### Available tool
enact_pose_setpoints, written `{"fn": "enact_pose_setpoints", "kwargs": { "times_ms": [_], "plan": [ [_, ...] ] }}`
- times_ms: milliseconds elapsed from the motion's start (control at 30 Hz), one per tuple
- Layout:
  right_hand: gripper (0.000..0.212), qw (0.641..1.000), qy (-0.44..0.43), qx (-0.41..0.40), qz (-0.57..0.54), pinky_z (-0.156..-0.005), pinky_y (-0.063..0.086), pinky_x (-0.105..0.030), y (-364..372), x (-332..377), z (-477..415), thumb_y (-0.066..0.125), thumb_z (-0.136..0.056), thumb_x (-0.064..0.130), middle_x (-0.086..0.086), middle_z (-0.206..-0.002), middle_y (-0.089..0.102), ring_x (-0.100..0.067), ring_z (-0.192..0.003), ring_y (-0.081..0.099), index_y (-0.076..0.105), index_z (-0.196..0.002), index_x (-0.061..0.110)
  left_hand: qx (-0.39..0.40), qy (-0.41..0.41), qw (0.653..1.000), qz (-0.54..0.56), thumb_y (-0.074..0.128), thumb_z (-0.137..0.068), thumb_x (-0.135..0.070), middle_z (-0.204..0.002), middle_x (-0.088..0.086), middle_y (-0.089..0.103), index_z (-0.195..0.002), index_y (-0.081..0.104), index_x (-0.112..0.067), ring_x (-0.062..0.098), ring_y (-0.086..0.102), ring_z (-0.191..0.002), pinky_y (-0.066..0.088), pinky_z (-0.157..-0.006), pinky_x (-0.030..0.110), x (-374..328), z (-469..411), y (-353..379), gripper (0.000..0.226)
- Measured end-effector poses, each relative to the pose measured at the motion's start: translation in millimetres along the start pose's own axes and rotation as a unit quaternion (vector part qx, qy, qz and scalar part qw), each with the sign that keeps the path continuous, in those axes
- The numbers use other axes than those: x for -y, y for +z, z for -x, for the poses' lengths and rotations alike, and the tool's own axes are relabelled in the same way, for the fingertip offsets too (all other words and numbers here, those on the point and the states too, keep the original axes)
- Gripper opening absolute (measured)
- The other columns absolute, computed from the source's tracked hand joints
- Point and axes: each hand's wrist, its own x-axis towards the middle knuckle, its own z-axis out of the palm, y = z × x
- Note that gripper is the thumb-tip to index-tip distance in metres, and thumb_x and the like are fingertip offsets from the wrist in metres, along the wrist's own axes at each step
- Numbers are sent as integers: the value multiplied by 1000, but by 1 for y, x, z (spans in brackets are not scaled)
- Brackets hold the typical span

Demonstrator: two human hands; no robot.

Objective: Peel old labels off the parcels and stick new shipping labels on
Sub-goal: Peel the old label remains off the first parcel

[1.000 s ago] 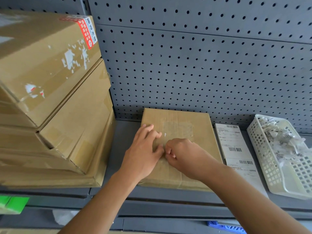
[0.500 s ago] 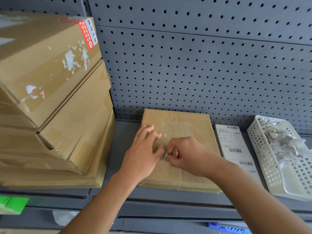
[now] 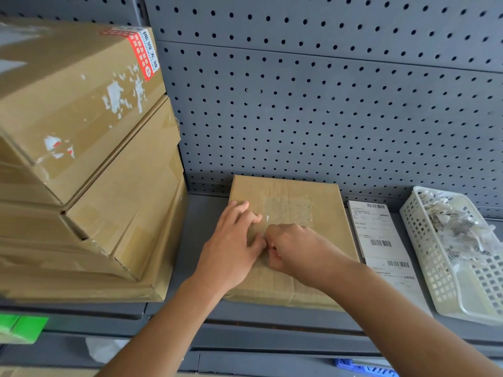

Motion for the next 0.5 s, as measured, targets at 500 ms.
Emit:
{"fn": "enact_pose_setpoints", "kwargs": {
  "times_ms": [500],
  "plan": [
    [5, 982, 24, -53, -179, -60, 46, -17, 0, -16, 4, 63, -91, 22, 9, -71, 60, -7, -64, 56, 64, -93, 18, -7, 7, 1000, 0, 46, -102, -44, -161, -24, 13, -136, 47, -36, -9, -8, -149, 46, -96, 35, 2, 0, 1, 35]
  ]
}}
